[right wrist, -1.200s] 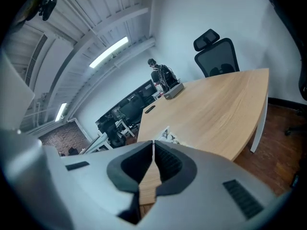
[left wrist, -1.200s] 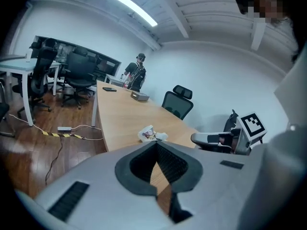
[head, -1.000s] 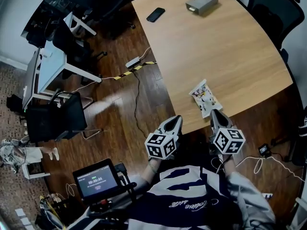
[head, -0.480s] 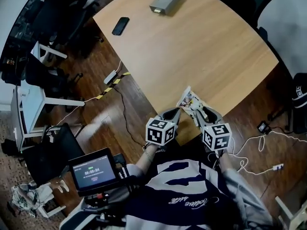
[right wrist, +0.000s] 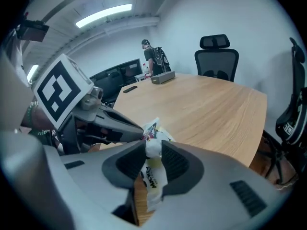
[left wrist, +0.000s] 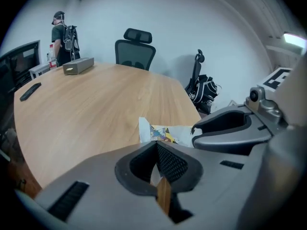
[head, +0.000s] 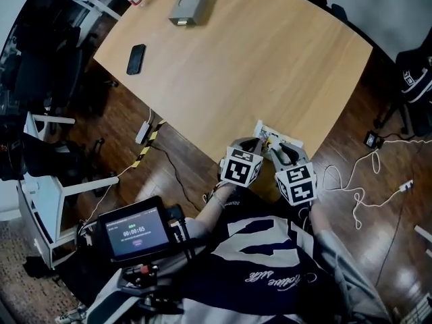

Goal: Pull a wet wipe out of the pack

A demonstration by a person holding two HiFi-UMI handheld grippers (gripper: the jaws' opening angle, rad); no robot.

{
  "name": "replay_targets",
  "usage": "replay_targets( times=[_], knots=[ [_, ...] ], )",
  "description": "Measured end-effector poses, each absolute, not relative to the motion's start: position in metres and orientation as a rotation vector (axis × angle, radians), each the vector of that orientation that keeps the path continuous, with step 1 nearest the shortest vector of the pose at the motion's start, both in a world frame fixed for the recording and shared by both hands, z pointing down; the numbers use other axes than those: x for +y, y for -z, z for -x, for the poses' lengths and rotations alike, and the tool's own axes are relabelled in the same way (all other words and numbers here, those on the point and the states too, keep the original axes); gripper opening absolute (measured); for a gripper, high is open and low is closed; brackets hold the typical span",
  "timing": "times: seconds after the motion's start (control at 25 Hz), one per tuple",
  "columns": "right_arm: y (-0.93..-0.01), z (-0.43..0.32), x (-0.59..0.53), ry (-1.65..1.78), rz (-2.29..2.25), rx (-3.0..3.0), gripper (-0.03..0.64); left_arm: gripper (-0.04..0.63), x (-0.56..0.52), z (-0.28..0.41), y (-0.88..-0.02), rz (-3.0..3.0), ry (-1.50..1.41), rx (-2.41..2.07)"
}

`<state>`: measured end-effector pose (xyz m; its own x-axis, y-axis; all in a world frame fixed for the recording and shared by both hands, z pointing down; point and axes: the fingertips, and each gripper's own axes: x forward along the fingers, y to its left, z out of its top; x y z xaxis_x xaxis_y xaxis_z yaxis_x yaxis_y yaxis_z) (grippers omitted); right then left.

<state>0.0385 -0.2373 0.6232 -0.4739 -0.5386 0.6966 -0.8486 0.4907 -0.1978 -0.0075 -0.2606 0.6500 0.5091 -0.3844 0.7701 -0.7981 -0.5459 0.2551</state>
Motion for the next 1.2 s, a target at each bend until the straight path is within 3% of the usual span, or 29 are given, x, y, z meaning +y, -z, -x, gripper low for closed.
replay_targets(
  times=[0.24, 0.6, 1.2],
  knots=[
    [-0.625, -0.033, -0.235, -0.628, -1.138, -2.105, 0.013, 0.003, -0.266, 0.004, -0.665, -2.156, -0.989, -0.921],
    [-0.605, -0.041, -0.228, -0.955, -1.265, -2.214, 0.003, 0.003, -0.263, -0.001, -0.668, -2.246, -1.097, -0.970],
    [-0.579, -0.048, -0.232, -1.188, -1.361, -2.333, 0.002, 0.003, -0.260, -0.016, -0.666, -2.333, -1.115, -0.928]
  ],
)
